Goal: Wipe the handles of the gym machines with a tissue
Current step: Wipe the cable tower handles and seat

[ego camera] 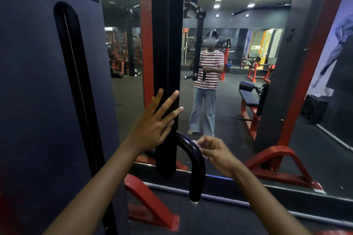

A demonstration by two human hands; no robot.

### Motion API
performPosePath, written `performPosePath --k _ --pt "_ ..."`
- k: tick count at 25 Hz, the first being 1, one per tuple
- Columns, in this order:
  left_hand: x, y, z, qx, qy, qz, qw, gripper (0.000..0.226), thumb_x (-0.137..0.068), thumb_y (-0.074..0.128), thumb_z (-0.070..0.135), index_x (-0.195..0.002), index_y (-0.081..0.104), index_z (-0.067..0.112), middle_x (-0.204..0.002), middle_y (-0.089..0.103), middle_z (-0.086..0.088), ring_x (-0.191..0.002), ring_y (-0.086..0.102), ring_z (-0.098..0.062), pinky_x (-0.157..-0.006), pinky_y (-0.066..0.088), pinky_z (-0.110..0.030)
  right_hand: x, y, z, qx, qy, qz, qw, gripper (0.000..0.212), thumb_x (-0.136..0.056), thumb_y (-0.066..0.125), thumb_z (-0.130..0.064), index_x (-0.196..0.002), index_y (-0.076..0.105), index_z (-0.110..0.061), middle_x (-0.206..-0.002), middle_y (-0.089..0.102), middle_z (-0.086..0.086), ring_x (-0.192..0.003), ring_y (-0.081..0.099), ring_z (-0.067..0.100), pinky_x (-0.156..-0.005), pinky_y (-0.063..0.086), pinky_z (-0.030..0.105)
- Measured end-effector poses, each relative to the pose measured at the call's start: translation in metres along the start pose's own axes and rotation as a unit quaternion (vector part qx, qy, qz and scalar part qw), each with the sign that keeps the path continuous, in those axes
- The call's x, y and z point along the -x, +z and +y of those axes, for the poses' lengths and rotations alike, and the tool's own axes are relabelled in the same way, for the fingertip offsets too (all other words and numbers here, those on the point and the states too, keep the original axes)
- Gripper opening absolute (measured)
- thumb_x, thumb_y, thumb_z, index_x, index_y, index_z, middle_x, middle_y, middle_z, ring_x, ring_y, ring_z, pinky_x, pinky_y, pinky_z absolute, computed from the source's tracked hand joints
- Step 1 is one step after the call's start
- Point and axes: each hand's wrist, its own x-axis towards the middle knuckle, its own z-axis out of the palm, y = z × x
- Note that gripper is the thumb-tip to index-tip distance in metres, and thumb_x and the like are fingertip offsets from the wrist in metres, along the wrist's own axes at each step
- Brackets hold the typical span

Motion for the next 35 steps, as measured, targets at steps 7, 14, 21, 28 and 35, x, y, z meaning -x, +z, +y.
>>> performPosePath --k 7,14,21,28,35 --pt "0.003 0.000 0.012 -0.027 0.031 -0.002 0.999 0.043 -0.094 0.047 0.019 -0.137 0.047 0.012 -0.157 0.011 -0.011 -0.145 -0.002 -0.035 -0.118 0.008 -0.049 0.051 0.011 0.020 0.091 -0.083 0.211 0.970 0.028 -0.084 0.058 0.012 -0.088 0.070 -0.013 -0.086 0.074 -0.003 -0.081 0.066 0.005 -0.074 0.049 0.020" --pt "0.022 0.022 0.052 0.077 0.143 -0.090 0.983 0.042 -0.100 0.033 0.030 -0.136 0.047 0.013 -0.138 0.050 -0.004 -0.135 0.037 -0.021 -0.116 0.019 -0.042 0.088 0.072 0.034 0.349 -0.237 0.361 0.832 0.040 -0.080 0.059 0.011 -0.115 0.067 -0.007 -0.118 0.065 -0.002 -0.111 0.058 0.003 -0.097 0.042 0.014" --pt "0.026 0.023 0.051 0.119 0.120 -0.076 0.983 0.040 -0.099 0.031 0.031 -0.128 0.052 0.015 -0.123 0.055 0.001 -0.123 0.046 -0.017 -0.114 0.023 -0.036 0.107 0.109 0.102 0.375 -0.179 0.455 0.788 0.033 -0.076 0.059 0.003 -0.107 0.068 0.004 -0.103 0.065 0.010 -0.098 0.055 0.003 -0.091 0.037 0.002" --pt "0.027 0.024 0.050 0.121 0.126 -0.074 0.982 0.038 -0.099 0.032 0.030 -0.129 0.051 0.016 -0.122 0.054 0.002 -0.123 0.045 -0.016 -0.114 0.022 -0.036 0.119 0.112 0.108 0.317 -0.126 0.457 0.822 0.037 -0.079 0.067 0.011 -0.097 0.072 -0.021 -0.087 0.061 -0.007 -0.086 0.056 -0.014 -0.075 0.039 -0.001" --pt "0.026 0.024 0.050 0.121 0.124 -0.078 0.982 0.040 -0.099 0.031 0.031 -0.129 0.052 0.016 -0.123 0.055 0.001 -0.124 0.046 -0.017 -0.114 0.022 -0.037 0.087 0.100 0.049 0.315 -0.222 0.487 0.783 0.030 -0.083 0.065 0.003 -0.111 0.068 -0.007 -0.095 0.059 -0.001 -0.089 0.055 -0.005 -0.073 0.044 0.006"
